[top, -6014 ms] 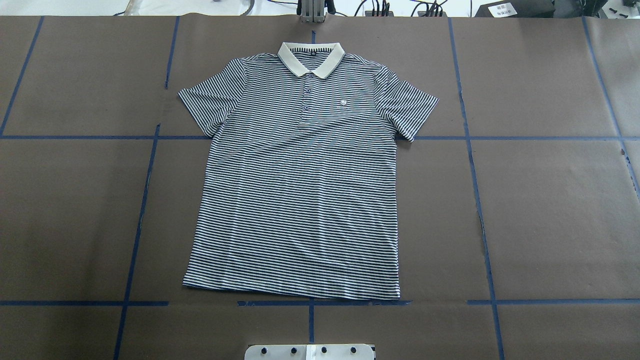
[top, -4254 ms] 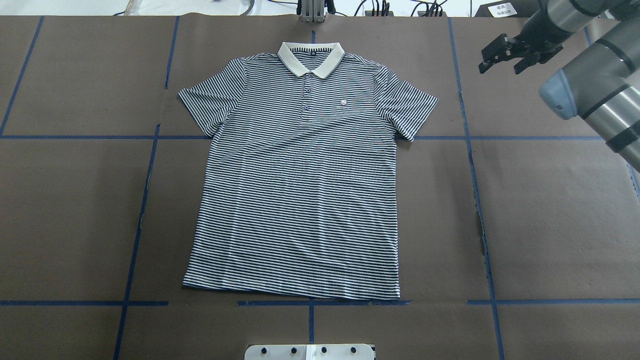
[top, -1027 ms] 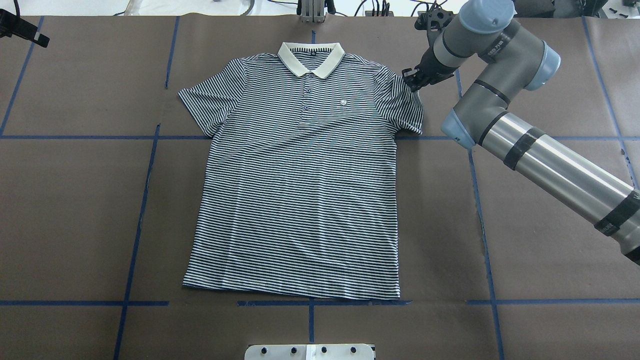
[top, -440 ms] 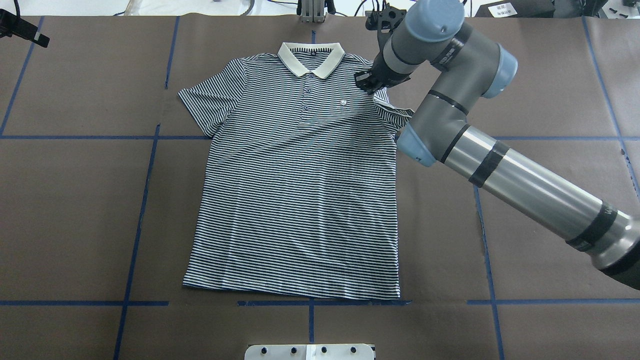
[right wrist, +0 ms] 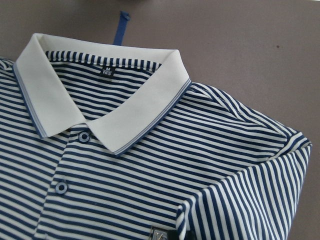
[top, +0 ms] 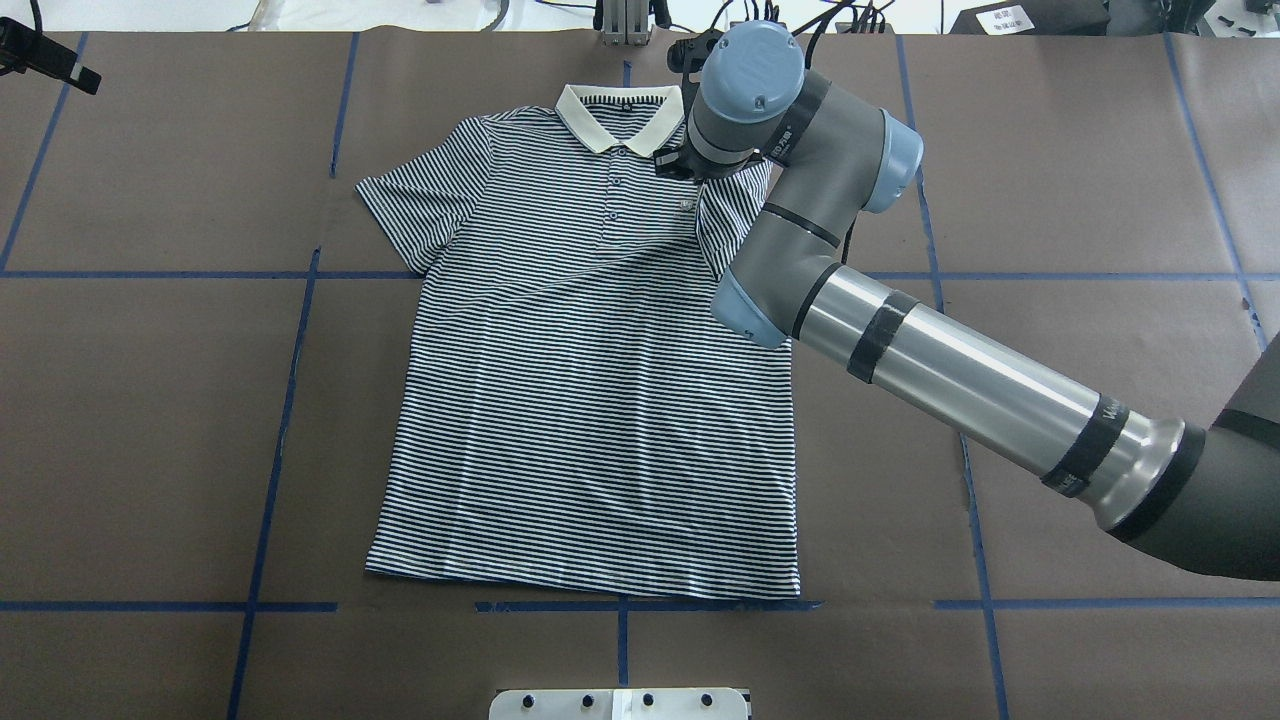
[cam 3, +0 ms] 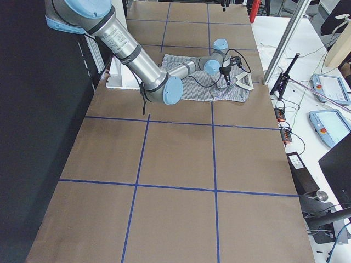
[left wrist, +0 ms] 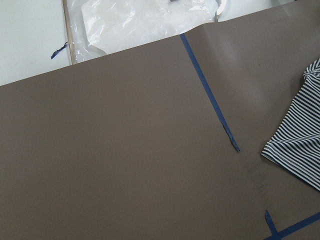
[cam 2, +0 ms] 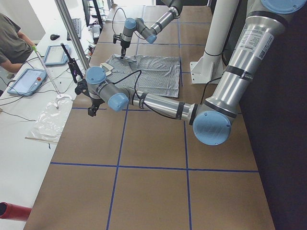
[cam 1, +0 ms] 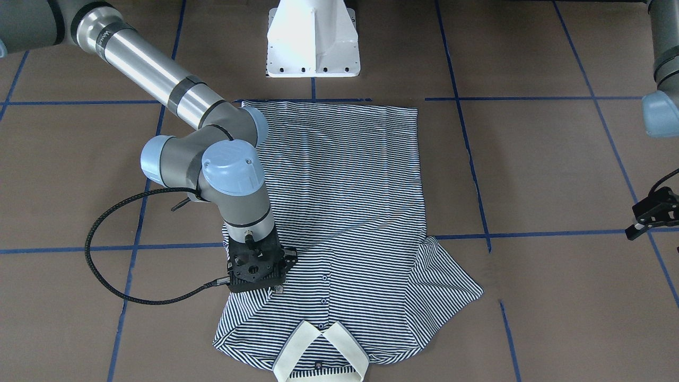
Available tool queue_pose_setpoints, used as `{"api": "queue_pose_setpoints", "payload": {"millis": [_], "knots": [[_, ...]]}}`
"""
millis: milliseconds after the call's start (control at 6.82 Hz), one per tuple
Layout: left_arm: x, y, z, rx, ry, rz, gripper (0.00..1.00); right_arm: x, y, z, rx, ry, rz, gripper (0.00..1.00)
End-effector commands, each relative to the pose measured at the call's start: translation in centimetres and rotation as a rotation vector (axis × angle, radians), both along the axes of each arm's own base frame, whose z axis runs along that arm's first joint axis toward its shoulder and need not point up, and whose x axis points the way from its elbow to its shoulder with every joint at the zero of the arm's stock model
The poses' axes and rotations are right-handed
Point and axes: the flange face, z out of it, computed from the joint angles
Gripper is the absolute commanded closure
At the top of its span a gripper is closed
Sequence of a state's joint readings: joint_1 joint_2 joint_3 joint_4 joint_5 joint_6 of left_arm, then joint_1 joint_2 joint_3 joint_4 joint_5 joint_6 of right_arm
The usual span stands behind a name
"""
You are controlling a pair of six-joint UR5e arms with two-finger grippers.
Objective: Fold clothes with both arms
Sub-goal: 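Grasp the sleeve with the right gripper and fold it inward while the left arm approaches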
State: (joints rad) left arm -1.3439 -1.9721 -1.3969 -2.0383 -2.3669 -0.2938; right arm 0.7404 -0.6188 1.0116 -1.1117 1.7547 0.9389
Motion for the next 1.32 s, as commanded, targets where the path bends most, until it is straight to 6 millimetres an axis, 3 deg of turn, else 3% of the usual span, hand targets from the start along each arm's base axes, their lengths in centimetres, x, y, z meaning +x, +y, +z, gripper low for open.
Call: {"api": "queue_pose_setpoints", "payload": {"millis": [0, 147, 293, 440, 587, 733, 880, 1174], "knots": [[0.1, -0.4, -1.1, 0.006, 0.007, -0.006, 0.00, -0.4, -0.7, -0.1, 0.002, 0.012, 0.018, 0.00], [0.3, -0.5, -1.5, -0.007, 0.017, -0.018, 0.00, -0.4, -0.6, -0.8, 0.000, 0.002, 0.018, 0.00], [3.3, -0.3, -2.8, 0.004, 0.042, -0.007, 0.00, 0.1, -0.7, -1.4, -0.024, -0.031, -0.008, 0.00], [7.4, -0.3, -4.9, -0.044, 0.078, -0.043, 0.00, 2.4, -0.8, -2.6, -0.093, -0.101, -0.071, 0.00], [13.7, -0.2, -7.4, -0.107, 0.074, -0.128, 0.00, 5.4, 0.7, -3.2, -0.210, -0.112, -0.130, 0.00], [19.2, 0.8, -8.4, -0.141, 0.075, -0.186, 0.00, 9.0, 4.1, -3.6, -0.287, -0.084, -0.141, 0.00], [22.9, 1.7, -8.3, -0.185, 0.110, -0.263, 0.00, 11.9, 7.3, -2.0, -0.283, -0.089, -0.144, 0.00], [29.6, 1.0, -4.3, -0.244, 0.101, -0.424, 0.00, 13.3, 8.6, -0.3, -0.307, -0.097, -0.120, 0.00]]}}
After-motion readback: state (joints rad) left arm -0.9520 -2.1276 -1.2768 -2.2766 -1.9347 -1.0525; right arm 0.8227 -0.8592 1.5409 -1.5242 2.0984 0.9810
